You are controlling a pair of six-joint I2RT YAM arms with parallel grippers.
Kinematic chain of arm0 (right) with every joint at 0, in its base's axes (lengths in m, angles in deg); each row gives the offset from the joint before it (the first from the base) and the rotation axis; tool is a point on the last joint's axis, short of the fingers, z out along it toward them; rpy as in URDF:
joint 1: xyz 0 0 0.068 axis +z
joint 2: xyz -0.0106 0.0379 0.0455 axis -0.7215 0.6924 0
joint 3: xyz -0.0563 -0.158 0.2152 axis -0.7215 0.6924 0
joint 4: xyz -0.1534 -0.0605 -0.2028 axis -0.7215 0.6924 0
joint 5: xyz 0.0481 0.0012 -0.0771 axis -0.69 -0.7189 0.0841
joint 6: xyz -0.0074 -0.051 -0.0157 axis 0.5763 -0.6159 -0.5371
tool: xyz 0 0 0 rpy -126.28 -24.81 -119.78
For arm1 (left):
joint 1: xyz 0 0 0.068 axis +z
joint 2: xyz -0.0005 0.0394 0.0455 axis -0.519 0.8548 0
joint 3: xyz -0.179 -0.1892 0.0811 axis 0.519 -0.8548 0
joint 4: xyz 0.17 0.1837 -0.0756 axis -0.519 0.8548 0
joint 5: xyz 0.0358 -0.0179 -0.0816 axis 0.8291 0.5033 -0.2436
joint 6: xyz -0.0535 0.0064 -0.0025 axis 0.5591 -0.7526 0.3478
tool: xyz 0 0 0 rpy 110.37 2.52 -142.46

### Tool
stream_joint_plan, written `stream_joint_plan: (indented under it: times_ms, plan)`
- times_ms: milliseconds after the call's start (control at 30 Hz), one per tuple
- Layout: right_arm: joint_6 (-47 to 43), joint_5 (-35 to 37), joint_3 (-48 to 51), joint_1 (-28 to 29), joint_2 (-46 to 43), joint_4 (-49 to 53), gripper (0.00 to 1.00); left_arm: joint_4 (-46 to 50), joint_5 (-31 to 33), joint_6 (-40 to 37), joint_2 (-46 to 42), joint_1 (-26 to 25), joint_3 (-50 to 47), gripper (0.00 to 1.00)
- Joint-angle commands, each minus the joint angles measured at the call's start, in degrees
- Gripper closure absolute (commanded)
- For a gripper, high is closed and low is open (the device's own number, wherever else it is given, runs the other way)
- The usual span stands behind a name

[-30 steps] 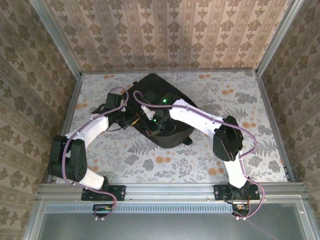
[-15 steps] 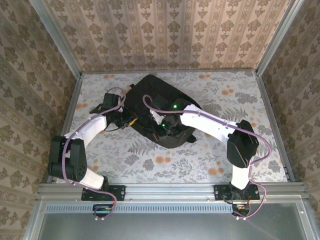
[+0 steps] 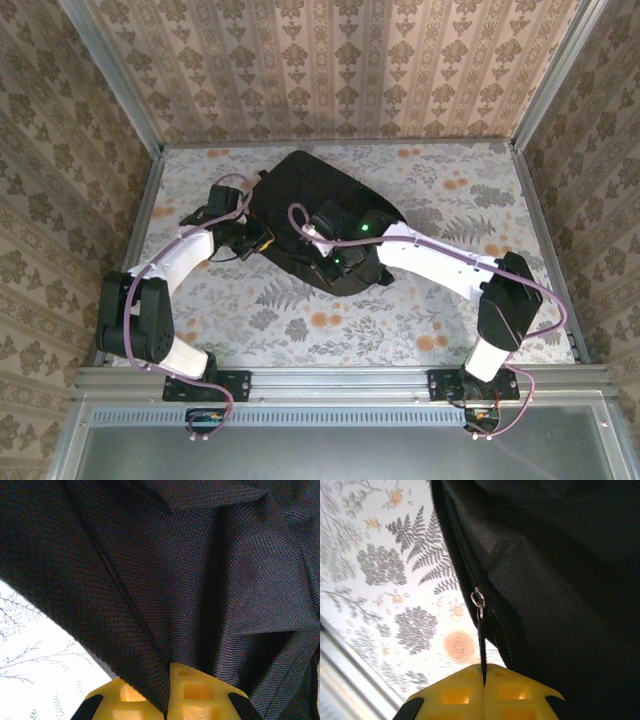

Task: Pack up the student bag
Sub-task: Zip the student bag at the top-center of the table.

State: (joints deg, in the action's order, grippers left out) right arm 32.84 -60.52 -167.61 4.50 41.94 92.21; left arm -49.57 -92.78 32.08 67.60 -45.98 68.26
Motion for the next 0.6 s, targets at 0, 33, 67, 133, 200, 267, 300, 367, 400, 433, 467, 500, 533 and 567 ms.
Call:
stream_joint_plan:
  times_ms: [0,33,67,133,200,267,300,367,400,433,467,500,533,567]
  plan:
    - [-14.2,13.0,2.2,3.6,-4.7,3.4,1.00,1.8,7.0,-1.3,0.7,1.0,2.1,1.00]
    - [-17.5,15.7,3.3,5.0,-5.3,1.9,1.00,2.0,7.1,-1.4,0.6,1.0,2.2,1.00]
    - [-21.0,18.1,4.7,6.3,-6.2,0.0,1.00,2.2,7.3,-1.5,0.6,1.0,2.3,1.00]
    - [-26.9,22.7,7.7,8.4,-8.1,-3.8,1.00,2.3,7.4,-1.6,0.6,1.0,2.4,1.00]
    - [-35.0,26.2,11.2,10.4,-10.3,-7.6,1.00,2.5,7.4,-1.6,0.8,1.0,2.5,1.00]
    - [-43.7,31.5,15.4,12.9,-12.2,-13.0,1.00,2.3,7.1,-1.6,0.9,1.0,2.6,1.00]
    - [-47.2,33.4,16.7,13.5,-12.6,-14.9,1.00,2.3,7.0,-1.6,0.9,1.0,2.6,1.00]
    - [-54.0,36.3,18.9,14.1,-13.2,-18.6,1.00,2.5,7.0,-1.7,0.8,1.0,2.6,1.00]
    - [-56.8,37.3,19.9,14.2,-13.5,-19.9,1.00,2.7,7.1,-1.9,0.7,1.1,2.8,1.00]
    - [-60.0,38.2,21.1,14.4,-14.1,-21.7,1.00,3.0,7.2,-2.1,0.6,1.1,3.0,1.00]
    - [-63.0,38.5,22.4,14.4,-15.0,-23.2,1.00,3.3,7.4,-2.3,0.5,1.1,3.1,1.00]
    - [-66.0,38.7,23.7,14.4,-15.9,-24.2,1.00,3.5,7.5,-2.5,0.3,1.2,3.3,1.00]
    - [-68.5,38.7,24.9,14.3,-16.4,-25.1,1.00,3.8,7.7,-2.6,0.3,1.3,3.4,1.00]
    - [-70.8,38.7,26.1,14.3,-17.9,-26.1,1.00,3.8,7.9,-2.6,0.0,1.6,3.3,1.00]
